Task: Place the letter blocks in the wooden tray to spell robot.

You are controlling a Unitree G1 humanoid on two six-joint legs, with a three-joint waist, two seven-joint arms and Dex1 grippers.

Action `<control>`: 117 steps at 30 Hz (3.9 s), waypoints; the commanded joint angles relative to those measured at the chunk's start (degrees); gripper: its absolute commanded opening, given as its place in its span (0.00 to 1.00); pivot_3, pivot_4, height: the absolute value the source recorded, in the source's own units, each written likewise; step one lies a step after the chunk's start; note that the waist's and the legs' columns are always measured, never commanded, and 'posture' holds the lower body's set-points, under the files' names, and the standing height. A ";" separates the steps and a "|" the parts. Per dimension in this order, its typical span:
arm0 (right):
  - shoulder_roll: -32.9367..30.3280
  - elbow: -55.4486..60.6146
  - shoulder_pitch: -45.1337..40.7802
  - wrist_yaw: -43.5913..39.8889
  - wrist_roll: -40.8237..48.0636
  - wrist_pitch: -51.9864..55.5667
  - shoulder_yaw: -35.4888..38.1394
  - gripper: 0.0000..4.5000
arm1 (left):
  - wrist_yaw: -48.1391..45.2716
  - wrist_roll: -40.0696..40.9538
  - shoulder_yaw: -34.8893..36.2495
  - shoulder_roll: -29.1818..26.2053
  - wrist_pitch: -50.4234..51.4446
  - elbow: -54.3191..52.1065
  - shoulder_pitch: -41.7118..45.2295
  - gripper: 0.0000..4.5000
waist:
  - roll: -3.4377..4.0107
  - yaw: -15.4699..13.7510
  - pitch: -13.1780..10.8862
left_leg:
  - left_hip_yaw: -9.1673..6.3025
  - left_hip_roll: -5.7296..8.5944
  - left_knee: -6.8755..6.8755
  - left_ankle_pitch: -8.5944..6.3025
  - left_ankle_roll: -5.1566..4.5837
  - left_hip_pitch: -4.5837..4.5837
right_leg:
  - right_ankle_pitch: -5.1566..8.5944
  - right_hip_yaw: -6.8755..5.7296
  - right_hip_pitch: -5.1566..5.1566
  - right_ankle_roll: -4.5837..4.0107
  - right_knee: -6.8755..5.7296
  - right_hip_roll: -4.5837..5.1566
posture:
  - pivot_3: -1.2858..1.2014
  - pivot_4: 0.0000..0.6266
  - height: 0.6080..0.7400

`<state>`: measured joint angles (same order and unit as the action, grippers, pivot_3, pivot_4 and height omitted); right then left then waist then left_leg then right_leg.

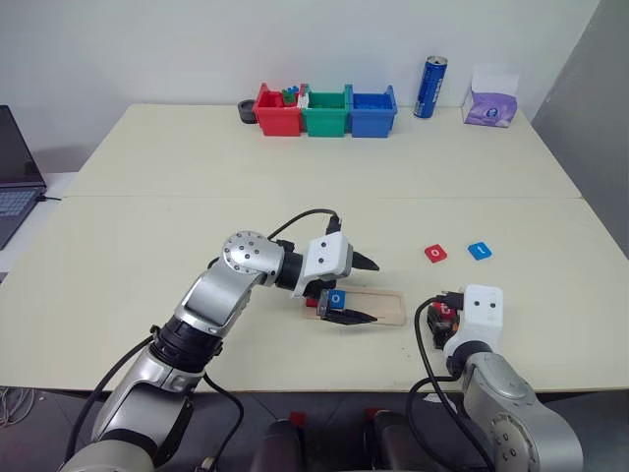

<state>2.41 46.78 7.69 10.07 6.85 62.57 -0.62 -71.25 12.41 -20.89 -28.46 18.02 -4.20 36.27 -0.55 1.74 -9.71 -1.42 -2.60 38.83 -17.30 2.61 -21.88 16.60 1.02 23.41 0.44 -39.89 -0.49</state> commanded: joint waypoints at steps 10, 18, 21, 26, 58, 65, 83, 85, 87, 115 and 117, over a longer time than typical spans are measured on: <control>-15.14 4.61 -8.64 -13.38 2.91 -0.66 2.14 0.99 | 2.25 0.04 1.69 -1.11 -0.35 -1.55 -0.94 1.00 | -0.01 0.03 0.00 | 0.01 0.04 0.00 0.00 0.00 -0.01 | 0.00 0.01 -0.01 0.00 0.06 0.01 | 0.52 0.24 1.00; -46.59 -5.14 -8.17 -49.79 16.58 -10.47 10.01 0.99 | 2.86 0.05 1.25 -1.32 -0.06 -2.64 -2.16 1.00 | -0.09 -0.08 -0.05 | -0.06 0.05 -0.03 -0.05 -0.09 0.01 | -0.03 -0.05 -0.11 -0.04 0.25 -0.02 | 0.52 0.24 1.00; -52.11 -12.13 -9.53 -56.77 16.69 -14.90 7.92 0.99 | 3.11 0.01 1.17 -1.24 -0.01 -2.45 -1.96 1.00 | -0.13 -0.08 -0.08 | -0.07 0.04 -0.04 -0.06 -0.11 0.02 | -0.04 -0.05 -0.14 -0.06 0.28 -0.04 | 0.52 0.24 1.00; -55.66 -22.30 -13.71 -61.94 13.55 -21.63 2.16 0.99 | 3.60 -0.06 1.07 -1.11 0.11 -2.54 -1.94 1.00 | -0.21 -0.04 -0.13 | -0.03 0.04 -0.01 -0.06 -0.11 0.03 | -0.07 -0.02 -0.15 -0.10 0.29 -0.03 | 0.52 0.24 1.00; -51.58 -20.92 -32.74 -66.93 10.29 -21.06 -12.58 0.33 | 2.75 -3.50 7.97 -13.09 -11.04 9.40 -6.65 1.00 | -0.26 -0.15 -0.18 | -0.05 -0.01 0.01 -0.05 -0.09 0.03 | -0.19 -0.08 -0.12 -0.30 0.25 0.00 | 0.52 0.24 1.00; -42.27 -25.74 -40.06 -64.04 7.02 -18.18 -20.50 0.33 | 2.47 -1.34 8.81 -12.11 -9.15 5.72 -8.11 1.00 | -0.27 -0.38 -0.18 | -0.06 -0.01 0.04 -0.05 -0.09 -0.03 | -0.19 -0.12 -0.08 -0.31 0.21 0.03 | 0.52 0.24 1.00; -38.69 -31.94 -41.48 -65.23 1.89 -21.04 -25.85 0.33 | 2.62 -0.89 9.02 -11.76 -7.48 3.36 -8.85 1.00 | -0.27 -0.21 -0.18 | -0.05 -0.01 0.04 -0.05 -0.09 0.00 | -0.20 -0.11 -0.07 -0.32 0.12 0.04 | 0.52 0.24 1.00; -38.55 -32.20 -41.56 -65.56 1.44 -21.31 -26.13 0.33 | 2.69 -0.91 9.01 -11.72 -7.70 3.35 -9.00 1.00 | -0.26 -0.21 -0.18 | -0.05 -0.01 0.04 -0.05 -0.09 0.01 | -0.19 -0.11 -0.07 -0.32 0.11 0.04 | 0.52 0.24 1.00; -38.24 -32.43 -41.74 -65.83 1.04 -21.48 -26.32 0.33 | 2.71 -0.95 8.99 -11.69 -7.98 3.51 -9.05 1.00 | -0.26 -0.21 -0.18 | -0.05 -0.01 0.04 -0.05 -0.09 0.01 | -0.20 -0.11 -0.07 -0.32 0.11 0.04 | 0.52 0.24 1.00; -41.49 -17.68 -36.68 -65.17 5.04 -16.32 -18.24 0.99 | 3.10 -0.78 9.42 -11.42 -10.41 5.01 -10.50 1.00 | -0.27 -0.27 -0.18 | -0.08 -0.01 0.05 -0.05 -0.09 -0.01 | -0.19 -0.14 -0.03 -0.32 0.06 0.05 | 0.52 0.24 1.00; -40.98 -14.73 -33.80 -63.15 6.01 -14.67 -16.31 0.99 | 3.08 -0.60 9.59 -11.47 -10.33 4.66 -10.79 1.00 | -0.28 -0.23 -0.18 | -0.05 -0.01 0.05 -0.05 -0.09 -0.01 | -0.19 -0.10 -0.03 -0.32 0.05 0.05 | 0.52 0.24 1.00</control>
<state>-38.56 28.06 -26.36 -54.63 11.43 47.09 -19.85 -68.18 10.97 -13.04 -39.82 8.20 2.42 25.30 -0.83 1.51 -9.89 -1.47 -2.60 38.88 -17.35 2.52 -21.90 16.41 0.92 23.38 0.12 -39.86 -0.43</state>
